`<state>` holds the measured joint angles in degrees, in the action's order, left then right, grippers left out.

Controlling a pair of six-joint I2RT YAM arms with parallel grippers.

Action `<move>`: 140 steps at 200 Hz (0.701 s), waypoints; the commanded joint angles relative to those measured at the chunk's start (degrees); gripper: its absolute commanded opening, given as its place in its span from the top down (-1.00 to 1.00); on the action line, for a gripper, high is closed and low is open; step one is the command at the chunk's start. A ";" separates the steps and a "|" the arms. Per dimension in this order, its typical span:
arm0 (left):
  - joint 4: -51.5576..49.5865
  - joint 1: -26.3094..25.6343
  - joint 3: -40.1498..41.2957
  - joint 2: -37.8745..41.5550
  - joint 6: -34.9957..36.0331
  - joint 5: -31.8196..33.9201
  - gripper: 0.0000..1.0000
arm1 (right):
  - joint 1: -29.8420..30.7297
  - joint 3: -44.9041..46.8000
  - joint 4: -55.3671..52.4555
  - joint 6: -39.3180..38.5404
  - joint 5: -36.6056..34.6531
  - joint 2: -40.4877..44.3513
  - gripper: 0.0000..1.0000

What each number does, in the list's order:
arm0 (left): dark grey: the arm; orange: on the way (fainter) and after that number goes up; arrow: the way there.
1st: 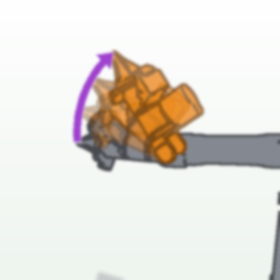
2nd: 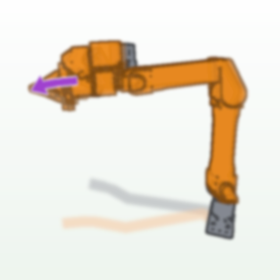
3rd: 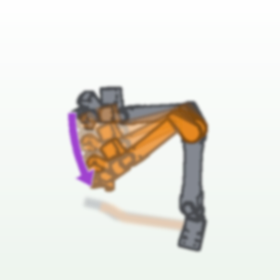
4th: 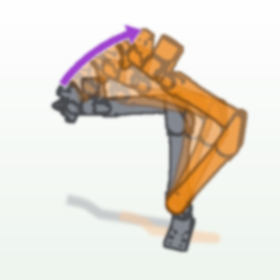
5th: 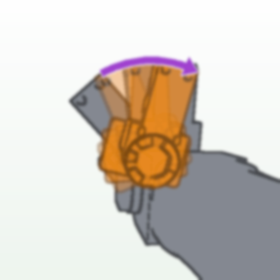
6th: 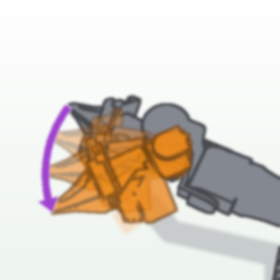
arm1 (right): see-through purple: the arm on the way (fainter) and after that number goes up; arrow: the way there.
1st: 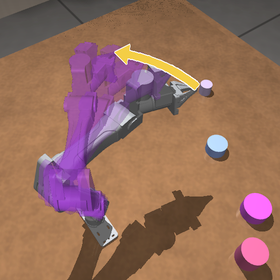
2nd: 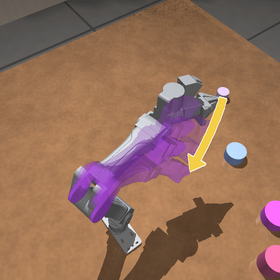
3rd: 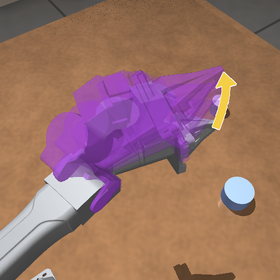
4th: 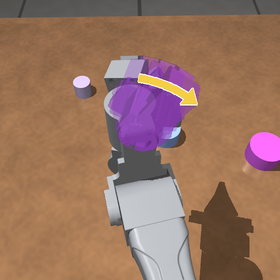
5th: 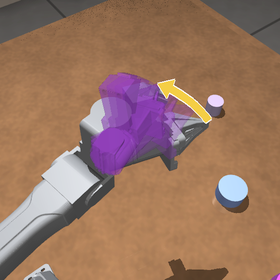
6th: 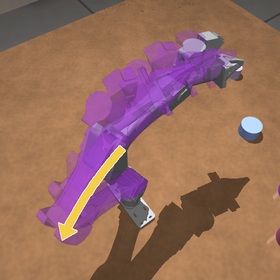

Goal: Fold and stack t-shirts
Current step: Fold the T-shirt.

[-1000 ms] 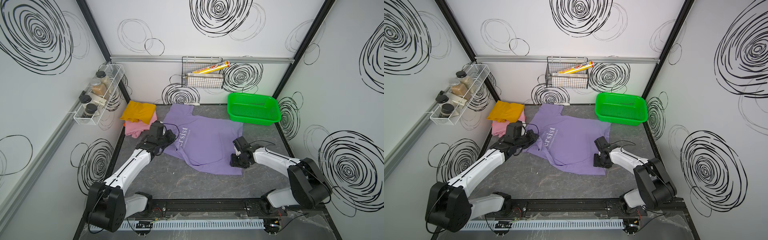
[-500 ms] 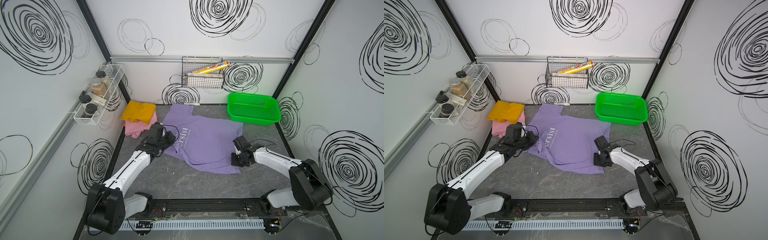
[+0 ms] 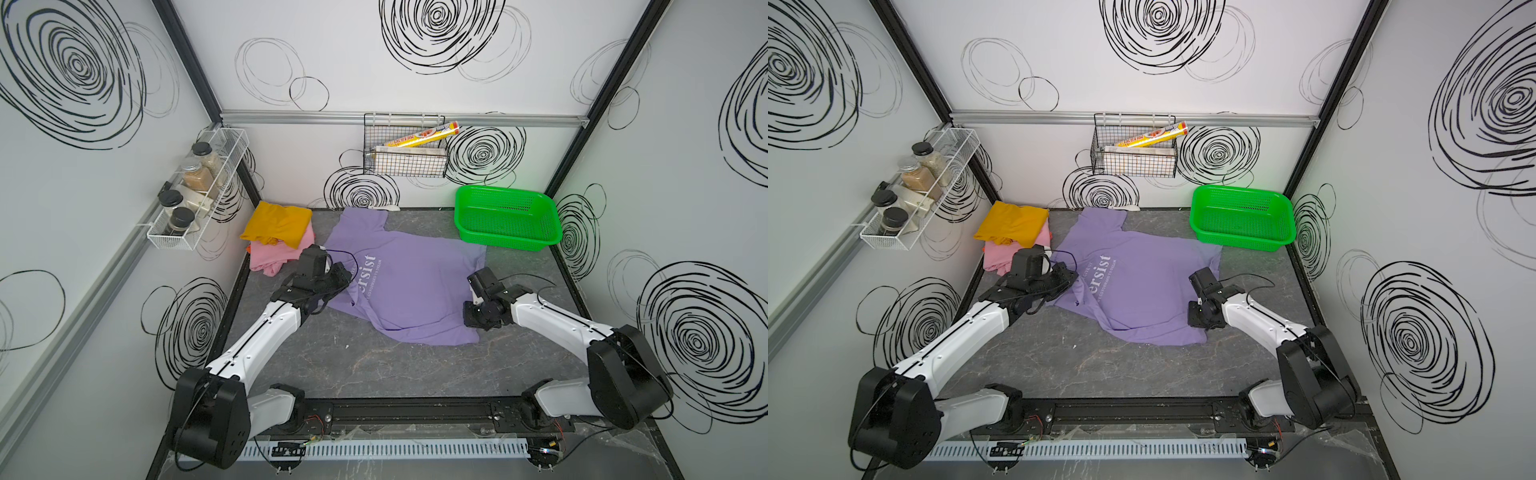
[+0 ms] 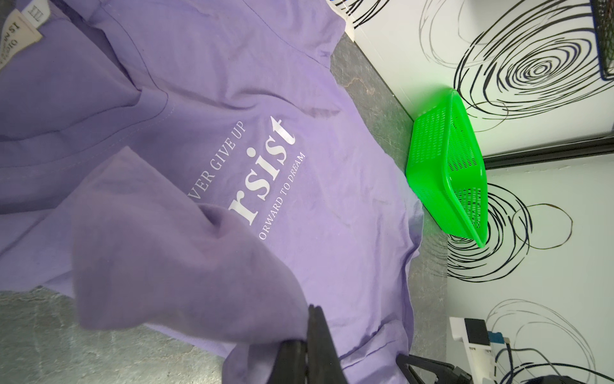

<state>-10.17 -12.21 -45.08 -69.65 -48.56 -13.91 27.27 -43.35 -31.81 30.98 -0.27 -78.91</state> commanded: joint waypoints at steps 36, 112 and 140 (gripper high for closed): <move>2.51 0.35 0.24 0.96 -0.49 -0.46 1.00 | 0.31 -0.07 -1.46 -1.05 -0.36 -0.36 1.00; 2.87 0.38 0.00 0.68 -0.54 -0.68 1.00 | 0.24 -1.87 -3.01 -0.86 -2.92 3.38 1.00; 2.55 0.47 -1.03 0.75 -0.42 -0.59 1.00 | 0.24 -6.24 -6.73 -0.92 -5.09 4.92 1.00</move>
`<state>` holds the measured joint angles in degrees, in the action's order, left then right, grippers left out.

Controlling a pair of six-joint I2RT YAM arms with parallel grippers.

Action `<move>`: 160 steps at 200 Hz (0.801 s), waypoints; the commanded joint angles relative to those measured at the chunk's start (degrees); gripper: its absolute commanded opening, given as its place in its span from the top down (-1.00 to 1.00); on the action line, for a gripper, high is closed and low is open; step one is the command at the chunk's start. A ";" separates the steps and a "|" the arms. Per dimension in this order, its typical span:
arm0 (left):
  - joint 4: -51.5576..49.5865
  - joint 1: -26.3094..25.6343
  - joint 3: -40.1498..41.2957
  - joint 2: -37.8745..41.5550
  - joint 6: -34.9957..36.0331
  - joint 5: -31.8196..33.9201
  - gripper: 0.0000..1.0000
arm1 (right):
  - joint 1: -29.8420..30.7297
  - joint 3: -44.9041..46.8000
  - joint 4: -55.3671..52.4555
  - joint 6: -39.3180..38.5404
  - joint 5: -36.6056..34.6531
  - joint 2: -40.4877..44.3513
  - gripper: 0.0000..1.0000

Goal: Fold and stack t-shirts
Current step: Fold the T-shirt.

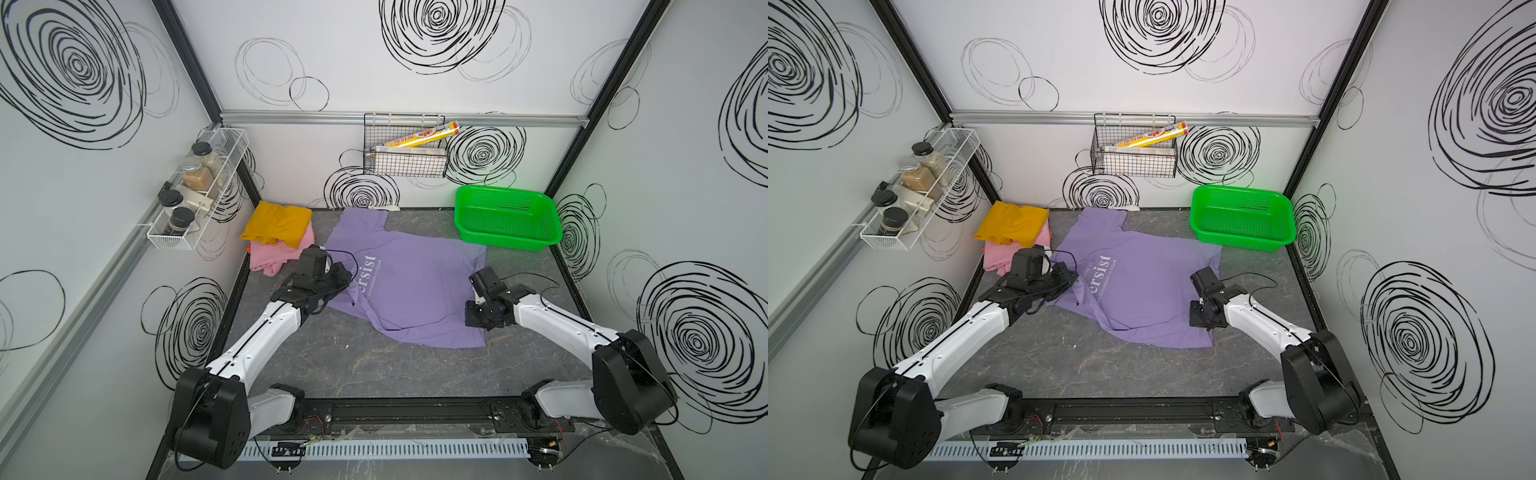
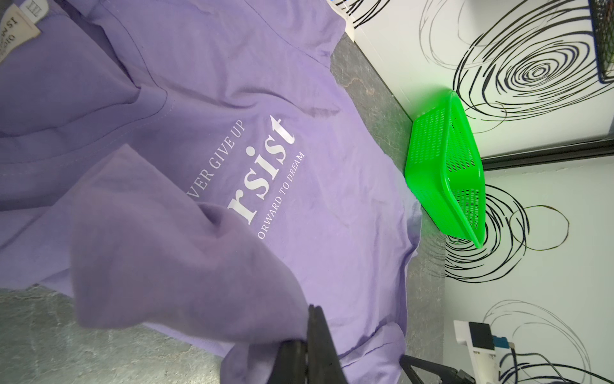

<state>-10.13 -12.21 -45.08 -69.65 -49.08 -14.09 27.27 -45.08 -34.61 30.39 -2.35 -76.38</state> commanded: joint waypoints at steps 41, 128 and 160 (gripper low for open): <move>1.88 1.26 -5.49 0.45 -0.05 0.18 1.00 | 0.25 -8.65 -7.33 -0.85 -5.25 4.22 1.00; 8.35 2.45 -14.40 -9.01 -2.52 -0.83 1.00 | 0.27 -7.40 -10.36 -0.87 -7.66 8.39 1.00; 10.57 1.91 -14.71 -12.24 -3.38 -1.00 1.00 | 0.25 -6.39 -11.11 -0.69 -9.09 9.12 1.00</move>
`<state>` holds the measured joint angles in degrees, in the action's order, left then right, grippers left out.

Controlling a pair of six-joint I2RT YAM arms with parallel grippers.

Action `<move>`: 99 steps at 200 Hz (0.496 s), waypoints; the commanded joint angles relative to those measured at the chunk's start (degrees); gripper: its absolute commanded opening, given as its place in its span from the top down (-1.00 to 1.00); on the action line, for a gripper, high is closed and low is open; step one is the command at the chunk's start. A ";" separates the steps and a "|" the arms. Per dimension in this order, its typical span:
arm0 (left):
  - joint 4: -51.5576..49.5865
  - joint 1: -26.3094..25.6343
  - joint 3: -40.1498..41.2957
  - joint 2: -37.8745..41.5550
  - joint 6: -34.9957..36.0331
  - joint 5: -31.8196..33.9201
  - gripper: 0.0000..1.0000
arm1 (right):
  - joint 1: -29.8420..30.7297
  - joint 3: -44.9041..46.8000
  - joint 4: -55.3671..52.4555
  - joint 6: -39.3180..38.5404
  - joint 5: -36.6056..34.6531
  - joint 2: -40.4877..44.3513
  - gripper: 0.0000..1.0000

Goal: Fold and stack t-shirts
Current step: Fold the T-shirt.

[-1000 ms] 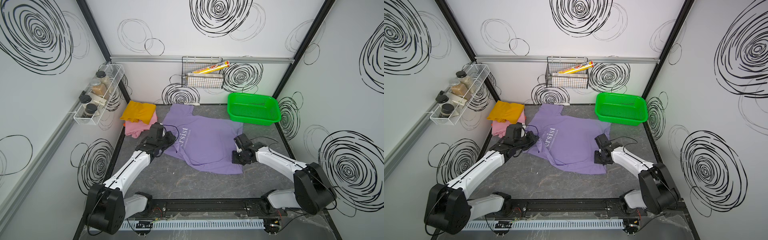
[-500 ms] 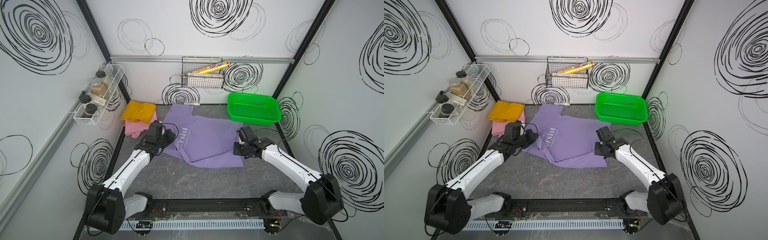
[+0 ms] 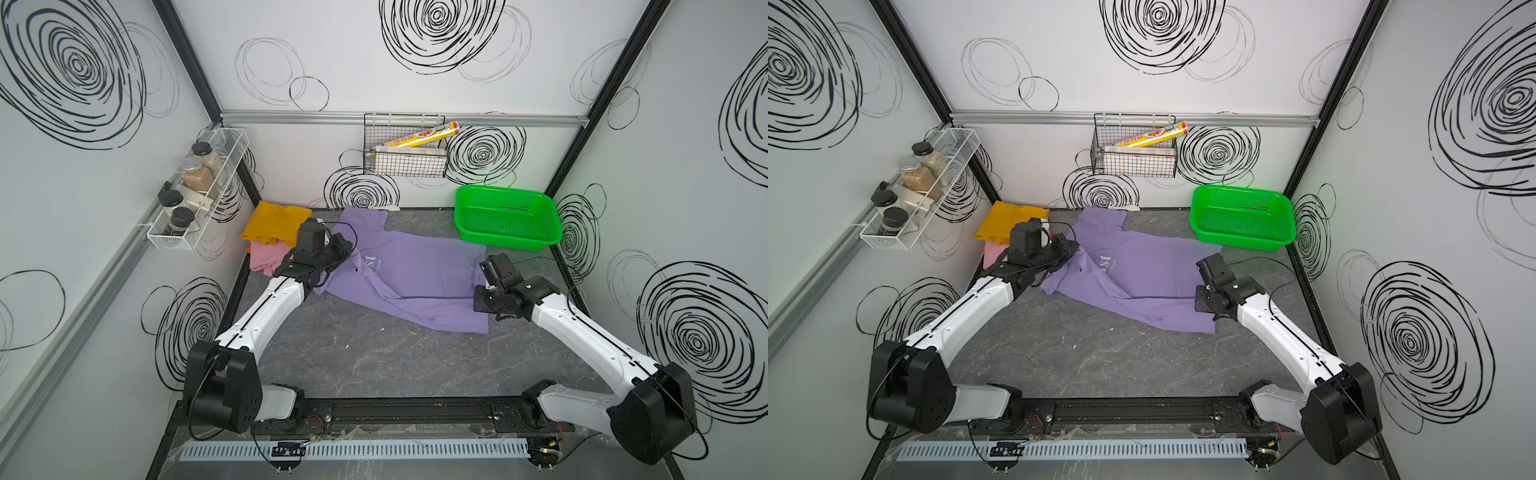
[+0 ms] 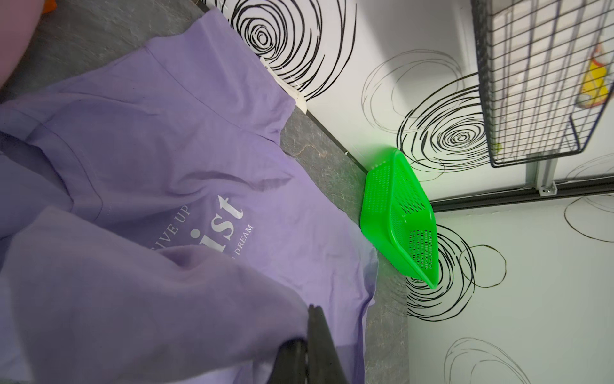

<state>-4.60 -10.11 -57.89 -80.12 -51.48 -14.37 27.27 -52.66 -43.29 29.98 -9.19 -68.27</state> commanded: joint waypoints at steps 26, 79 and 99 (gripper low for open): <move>6.15 -0.73 -1.80 -3.89 -0.73 -0.41 1.00 | 0.24 1.88 -3.05 -0.35 -3.64 1.45 1.00; 7.95 -0.79 -1.70 -6.88 -0.13 -0.15 1.00 | 0.25 2.84 -2.71 0.63 -6.96 0.73 1.00; 8.27 -0.72 -2.35 -7.90 0.39 0.08 1.00 | 0.24 2.41 -2.35 1.31 -9.44 -0.85 1.00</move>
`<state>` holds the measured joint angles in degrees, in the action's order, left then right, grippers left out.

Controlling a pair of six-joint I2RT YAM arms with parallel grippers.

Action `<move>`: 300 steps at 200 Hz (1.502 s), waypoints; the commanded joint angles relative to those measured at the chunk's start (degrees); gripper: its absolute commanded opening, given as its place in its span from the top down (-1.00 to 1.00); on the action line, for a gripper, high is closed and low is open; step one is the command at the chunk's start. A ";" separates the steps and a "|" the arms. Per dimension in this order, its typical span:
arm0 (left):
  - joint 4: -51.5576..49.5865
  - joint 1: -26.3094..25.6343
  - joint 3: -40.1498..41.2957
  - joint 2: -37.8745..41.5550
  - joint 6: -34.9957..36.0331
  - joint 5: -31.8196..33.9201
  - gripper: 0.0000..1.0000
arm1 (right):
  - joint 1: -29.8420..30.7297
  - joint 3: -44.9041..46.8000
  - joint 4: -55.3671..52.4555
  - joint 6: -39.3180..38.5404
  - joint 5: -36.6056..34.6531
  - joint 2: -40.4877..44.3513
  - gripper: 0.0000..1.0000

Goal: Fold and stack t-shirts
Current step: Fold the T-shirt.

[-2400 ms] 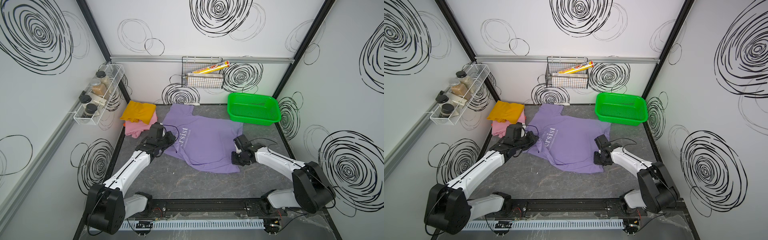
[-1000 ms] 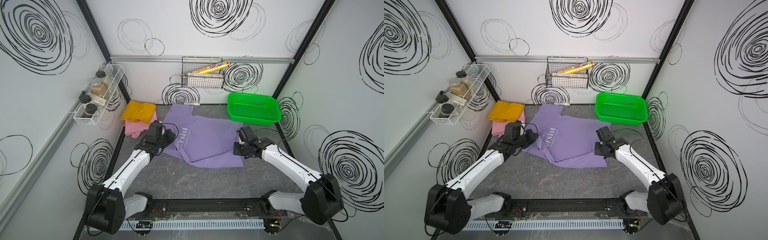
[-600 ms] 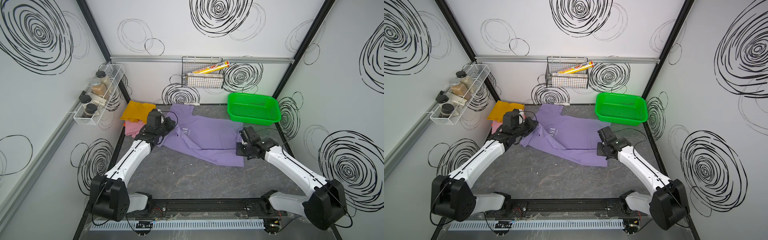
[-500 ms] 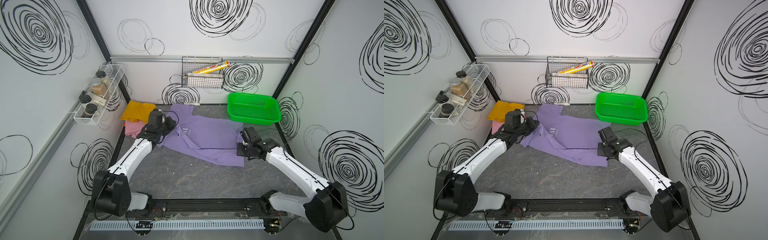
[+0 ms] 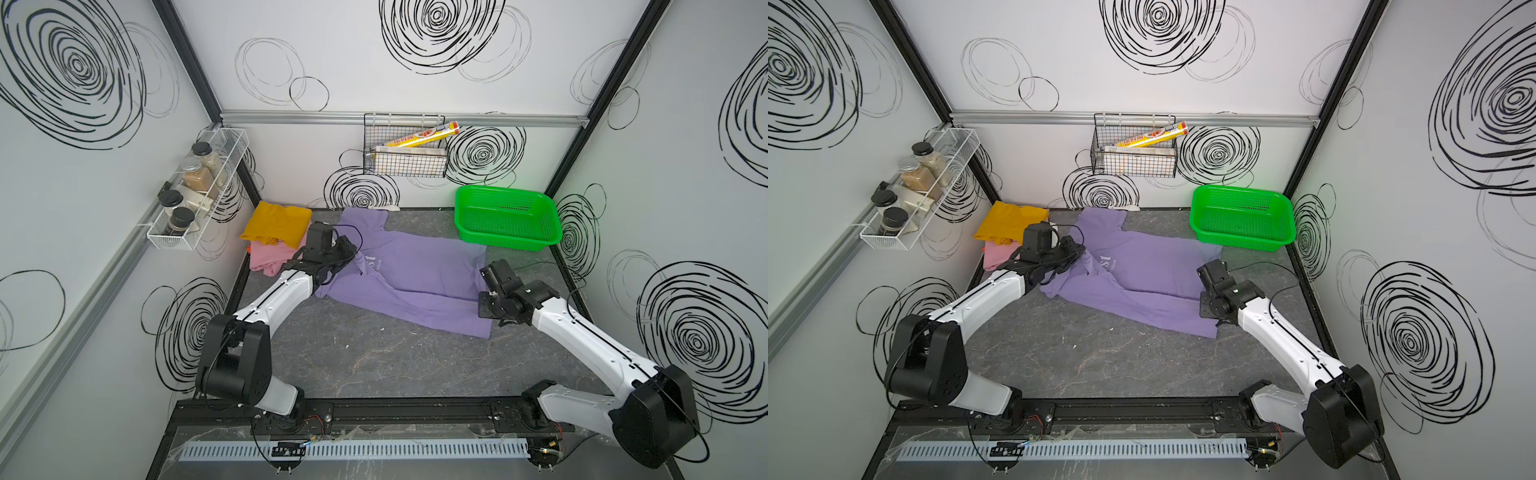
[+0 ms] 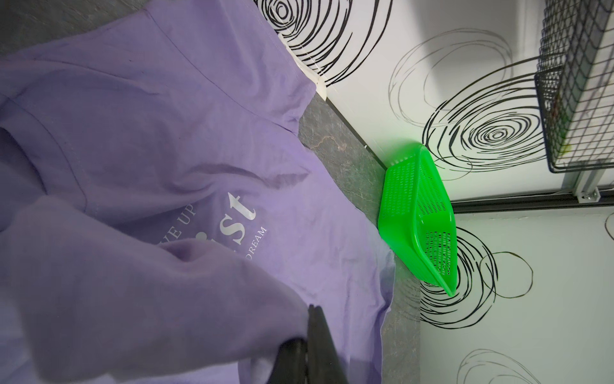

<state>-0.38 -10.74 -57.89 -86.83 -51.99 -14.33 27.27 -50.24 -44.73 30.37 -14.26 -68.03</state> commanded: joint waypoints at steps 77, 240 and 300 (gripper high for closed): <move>5.30 1.04 -4.34 -5.01 1.45 -0.57 1.00 | 0.24 -2.45 1.96 1.28 -6.62 -9.21 1.00; 2.84 8.25 -3.85 -2.64 3.38 -0.99 1.00 | 0.20 -7.90 4.28 -0.42 -7.40 -16.17 1.00; 4.40 8.51 -5.54 -7.20 3.39 0.24 1.00 | 0.20 -7.11 4.58 -1.01 -8.52 -16.78 1.00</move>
<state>1.37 -2.66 -60.84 -91.70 -49.89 -15.53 27.27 -57.17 -40.36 30.00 -21.02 -83.79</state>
